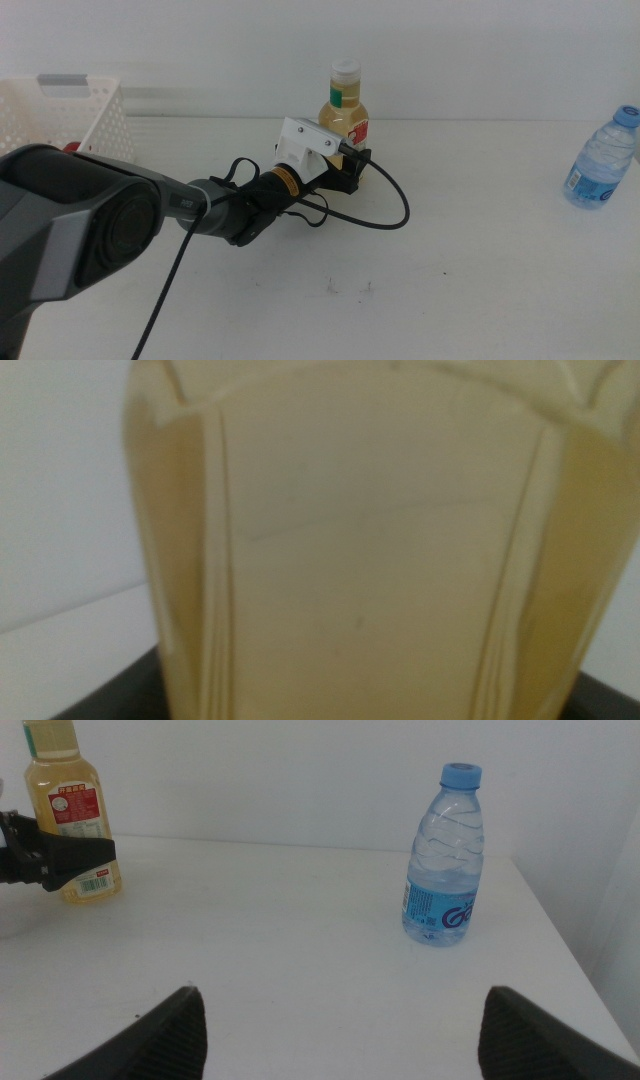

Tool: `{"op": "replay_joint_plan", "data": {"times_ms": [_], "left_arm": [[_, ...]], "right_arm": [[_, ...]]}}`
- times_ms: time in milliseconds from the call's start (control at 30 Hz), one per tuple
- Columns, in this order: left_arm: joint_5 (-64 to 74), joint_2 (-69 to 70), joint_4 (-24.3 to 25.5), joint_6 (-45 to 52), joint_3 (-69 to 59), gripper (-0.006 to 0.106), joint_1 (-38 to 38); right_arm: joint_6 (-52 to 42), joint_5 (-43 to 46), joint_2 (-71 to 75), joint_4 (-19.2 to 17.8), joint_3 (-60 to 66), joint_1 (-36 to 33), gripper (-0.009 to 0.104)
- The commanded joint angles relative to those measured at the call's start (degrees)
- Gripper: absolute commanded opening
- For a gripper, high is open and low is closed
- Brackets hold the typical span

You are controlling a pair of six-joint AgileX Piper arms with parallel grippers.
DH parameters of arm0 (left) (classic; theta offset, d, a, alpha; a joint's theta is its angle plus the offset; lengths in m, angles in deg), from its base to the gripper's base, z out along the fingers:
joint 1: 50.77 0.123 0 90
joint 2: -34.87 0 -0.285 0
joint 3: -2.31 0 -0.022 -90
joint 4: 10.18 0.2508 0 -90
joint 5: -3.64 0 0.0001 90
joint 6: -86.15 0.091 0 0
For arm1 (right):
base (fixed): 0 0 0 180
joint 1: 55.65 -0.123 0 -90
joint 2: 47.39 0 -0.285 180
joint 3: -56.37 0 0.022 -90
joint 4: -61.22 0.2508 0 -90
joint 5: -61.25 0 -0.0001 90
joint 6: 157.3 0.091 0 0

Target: Use arms to grab the bottles and put them into the dustbin to the left of the table.

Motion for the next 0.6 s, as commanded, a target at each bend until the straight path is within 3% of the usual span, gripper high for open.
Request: {"op": "replay_joint_plan", "data": {"times_ms": [0, 67, 267, 400, 567], "left_arm": [[1.3, -0.1, -4.0, 1.9, 0.5, 0.083, -0.7], [2.1, -0.1, -6.0, 1.9, 0.5, 0.068, -0.8], [2.7, 1.1, -4.2, -0.7, -0.3, 0.002, -0.6], [7.4, 8.3, -1.7, -1.5, -5.5, -0.002, -0.6], [10.2, 20.0, -3.6, -1.2, -16.7, -0.002, -0.6]], "right_arm": [[-0.4, 0.4, 0.3, -0.4, 0.2, 0.5, 0.088], [-0.4, 0.4, 0.3, -0.4, 0.2, 0.5, 0.088], [-0.4, 0.4, 0.3, -0.4, 0.2, 0.5, 0.088], [-0.4, 0.4, 0.3, -0.4, 0.2, 0.5, 0.088], [-0.4, 0.4, 0.3, -0.4, 0.2, 0.5, 0.088]]}}
